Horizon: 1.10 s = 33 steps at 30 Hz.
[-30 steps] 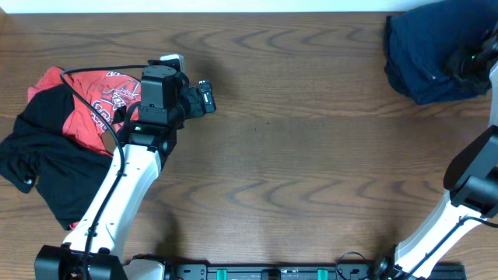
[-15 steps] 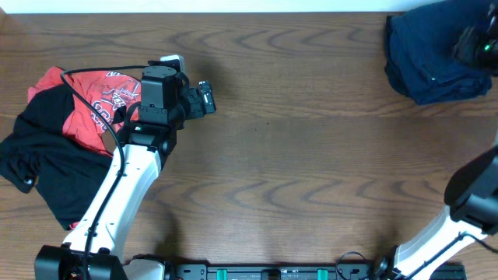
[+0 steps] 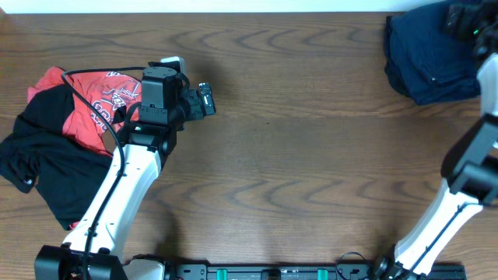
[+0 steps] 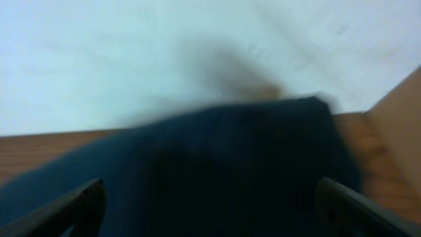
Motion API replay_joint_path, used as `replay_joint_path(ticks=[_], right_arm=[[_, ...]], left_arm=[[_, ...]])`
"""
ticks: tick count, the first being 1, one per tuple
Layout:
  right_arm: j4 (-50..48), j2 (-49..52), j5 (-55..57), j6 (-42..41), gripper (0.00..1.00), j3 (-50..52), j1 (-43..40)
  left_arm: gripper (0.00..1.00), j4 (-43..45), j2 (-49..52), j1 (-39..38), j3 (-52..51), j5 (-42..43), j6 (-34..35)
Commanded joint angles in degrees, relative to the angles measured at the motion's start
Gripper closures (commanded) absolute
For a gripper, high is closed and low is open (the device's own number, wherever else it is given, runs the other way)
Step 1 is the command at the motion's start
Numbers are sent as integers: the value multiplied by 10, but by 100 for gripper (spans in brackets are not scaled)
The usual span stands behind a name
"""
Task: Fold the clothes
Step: 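Lower the shorts onto the navy stack and open the right gripper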
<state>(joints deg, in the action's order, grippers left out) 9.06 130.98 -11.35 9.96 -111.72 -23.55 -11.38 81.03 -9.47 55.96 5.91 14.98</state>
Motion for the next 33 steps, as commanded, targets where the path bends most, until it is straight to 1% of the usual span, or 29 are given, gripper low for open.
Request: replay_joint_path(ticks=[1,4,9,14,17,22,26,28,33], right_arm=[[-44,73,6,-7,1,1,5],[-74,130,7,-33,1,1,6],[-70,211,25,-39,1,1,4],[-63,236,23,-52,1,1,1],[-64,216,19,-52,1,-1,0],[-67,139,10,-52,1,-1,0],[-72,49,-36,-52,1,-1,2],[-74,22,-59,-51,1,-1,7],[-69,-14,-77,-10,1,-1,36]], left_arm=[[2,1,6,2,5,-6,1],[2,-1,6,2,5,-6,1],[2,-27,6,2,5,-6,1],[2,-26,6,2,5,-7,0],[2,-21,6,2,5,-7,0],[2,-16,6,2,5,-7,0],[2,-16,6,2,5,-7,1],[2,-16,6,2,5,-7,1],[2,-16,6,2,5,-7,1]])
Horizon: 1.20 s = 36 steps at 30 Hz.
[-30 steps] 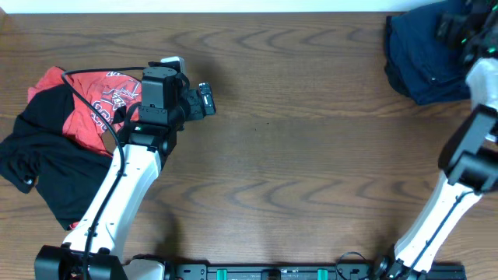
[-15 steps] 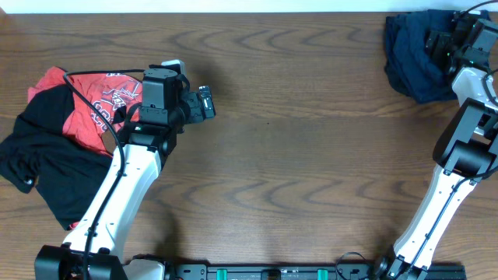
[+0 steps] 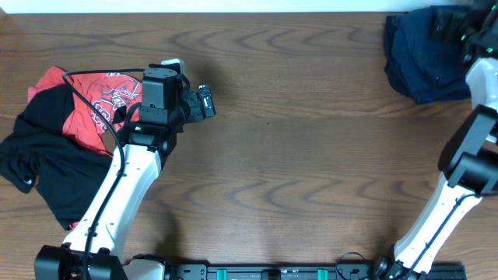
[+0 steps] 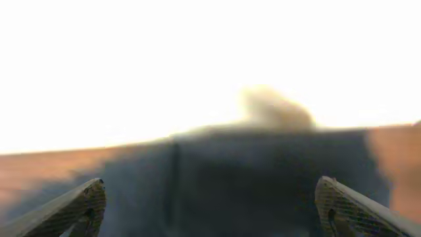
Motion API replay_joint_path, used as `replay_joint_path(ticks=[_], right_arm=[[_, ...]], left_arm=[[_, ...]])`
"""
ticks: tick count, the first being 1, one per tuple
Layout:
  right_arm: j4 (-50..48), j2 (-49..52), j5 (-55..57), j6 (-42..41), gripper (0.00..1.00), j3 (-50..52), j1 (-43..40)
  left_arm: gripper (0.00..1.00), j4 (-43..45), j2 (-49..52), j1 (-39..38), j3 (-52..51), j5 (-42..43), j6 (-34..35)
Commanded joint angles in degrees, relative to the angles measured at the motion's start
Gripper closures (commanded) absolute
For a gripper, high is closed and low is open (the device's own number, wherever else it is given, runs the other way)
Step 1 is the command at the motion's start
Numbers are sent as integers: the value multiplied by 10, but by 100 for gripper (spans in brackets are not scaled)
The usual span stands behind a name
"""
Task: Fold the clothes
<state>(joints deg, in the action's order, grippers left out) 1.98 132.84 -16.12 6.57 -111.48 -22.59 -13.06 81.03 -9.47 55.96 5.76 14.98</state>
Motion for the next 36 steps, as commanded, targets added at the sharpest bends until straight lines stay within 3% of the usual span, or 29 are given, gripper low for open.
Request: replay_joint_path(ticks=[1,9,24,30,36], right_arm=[[3,-32,-28,35,1,-3,33],[15,14,31,42,1,-3,69],[43,158,30,3,1,-3,69],[27,123,30,-14,1,-3,68],[64,3,30,-39,1,-3,64]], left_arm=[[2,1,6,2,5,-5,1],[2,0,6,2,5,-5,1],[2,-3,6,2,5,-5,1],[2,-4,6,2,5,-5,1],[2,-17,6,2,5,-5,1]])
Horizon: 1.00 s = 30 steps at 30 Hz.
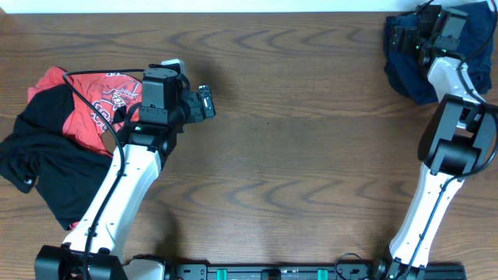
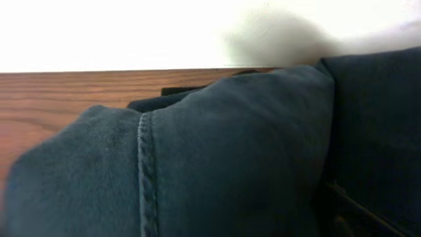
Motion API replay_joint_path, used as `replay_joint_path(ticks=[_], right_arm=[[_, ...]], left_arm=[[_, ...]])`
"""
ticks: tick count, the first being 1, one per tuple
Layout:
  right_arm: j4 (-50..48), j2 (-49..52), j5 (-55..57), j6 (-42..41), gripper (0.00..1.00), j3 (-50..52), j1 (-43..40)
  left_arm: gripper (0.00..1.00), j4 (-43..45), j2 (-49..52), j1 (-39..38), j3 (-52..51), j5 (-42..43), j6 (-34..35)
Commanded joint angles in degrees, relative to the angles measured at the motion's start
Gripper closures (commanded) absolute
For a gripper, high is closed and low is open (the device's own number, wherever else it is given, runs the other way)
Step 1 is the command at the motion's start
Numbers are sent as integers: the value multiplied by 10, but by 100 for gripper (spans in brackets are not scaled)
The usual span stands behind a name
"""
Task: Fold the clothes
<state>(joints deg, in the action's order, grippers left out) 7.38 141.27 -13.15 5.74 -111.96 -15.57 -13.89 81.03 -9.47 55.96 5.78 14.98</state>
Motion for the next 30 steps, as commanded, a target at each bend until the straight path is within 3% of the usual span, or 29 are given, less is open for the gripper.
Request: replay_joint_path(ticks=[1,9,16,30], right_arm=[[19,-106,1,-36,1,2,-7],[191,-333,-4,-58,1,2,-5],[274,-465,-8,-79,1,2,-5],[314,-530,-8,-79,1,2,-5]], left_arm=[[2,-15,6,2,5,-5,1],[2,-28,6,2,5,-5,1],[2,-28,6,2,5,-5,1],[2,-28,6,2,5,-5,1]])
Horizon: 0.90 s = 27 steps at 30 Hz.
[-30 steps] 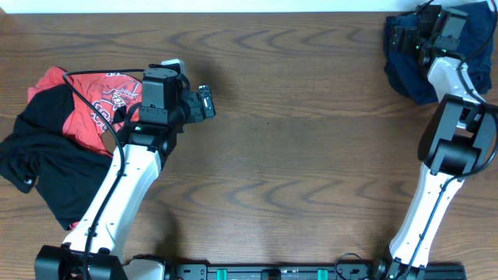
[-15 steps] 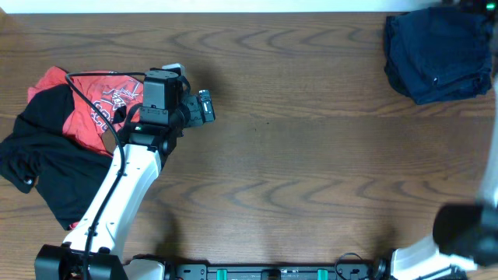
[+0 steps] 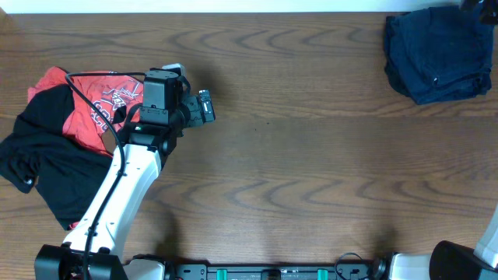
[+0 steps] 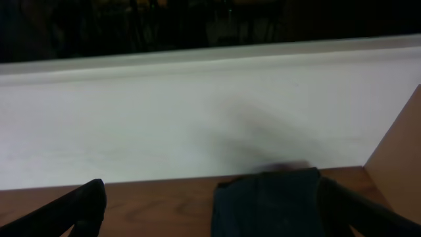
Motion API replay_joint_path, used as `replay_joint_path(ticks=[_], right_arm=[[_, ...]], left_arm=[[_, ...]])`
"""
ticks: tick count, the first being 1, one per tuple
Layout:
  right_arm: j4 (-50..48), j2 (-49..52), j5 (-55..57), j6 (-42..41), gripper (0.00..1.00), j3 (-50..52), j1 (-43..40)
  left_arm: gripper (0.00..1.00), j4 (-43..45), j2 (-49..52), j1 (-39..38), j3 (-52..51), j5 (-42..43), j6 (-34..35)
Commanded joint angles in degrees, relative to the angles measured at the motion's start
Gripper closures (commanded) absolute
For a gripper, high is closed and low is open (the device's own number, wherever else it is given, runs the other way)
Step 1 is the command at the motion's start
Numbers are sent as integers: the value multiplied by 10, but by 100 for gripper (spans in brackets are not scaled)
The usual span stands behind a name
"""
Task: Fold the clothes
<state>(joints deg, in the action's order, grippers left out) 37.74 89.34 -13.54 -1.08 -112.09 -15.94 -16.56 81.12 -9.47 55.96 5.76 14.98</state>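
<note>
A navy garment (image 3: 432,53) lies bunched in a rough square at the table's far right corner. In the right wrist view it (image 4: 266,204) shows small and dim below the camera. My right gripper (image 4: 210,191) is open and well back from the navy garment, its dark fingers (image 4: 82,209) wide apart with nothing between them. A heap of red clothing (image 3: 85,97) and black clothing (image 3: 47,167) lies at the left. My left gripper (image 3: 205,106) hovers just right of that heap, holding nothing visible; its jaws are too small to read.
The brown wooden table (image 3: 311,155) stretches between the two piles. A white wall (image 4: 197,118) rises behind the table's far edge. Part of the right arm's base (image 3: 467,263) shows at the bottom right corner.
My right gripper was pressed down on the navy garment with cloth filling its view. Now it is drawn back, out of the overhead view, with the garment lying free. The left arm barely shifted.
My right gripper was open at the navy garment in the far right corner at the first two moments. Then it sat low on the garment's top edge. Now it is off the cloth, which lies in a compact square. The left arm stayed by the red and black heap.
</note>
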Motion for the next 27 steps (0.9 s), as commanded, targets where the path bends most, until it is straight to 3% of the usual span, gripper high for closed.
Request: replay_joint_path(ticks=[1,14,21,27], right_arm=[[19,-10,-4,-10,1,3,-1],[202,-35,-4,-10,1,3,5],[321,-98,30,16,1,5,64],[281,-185,57,13,1,78,127]], left_arm=[[2,-2,5,2,5,-5,1],[2,-2,5,2,5,-5,1],[2,-2,5,2,5,-5,1],[2,-2,5,2,5,-5,1]])
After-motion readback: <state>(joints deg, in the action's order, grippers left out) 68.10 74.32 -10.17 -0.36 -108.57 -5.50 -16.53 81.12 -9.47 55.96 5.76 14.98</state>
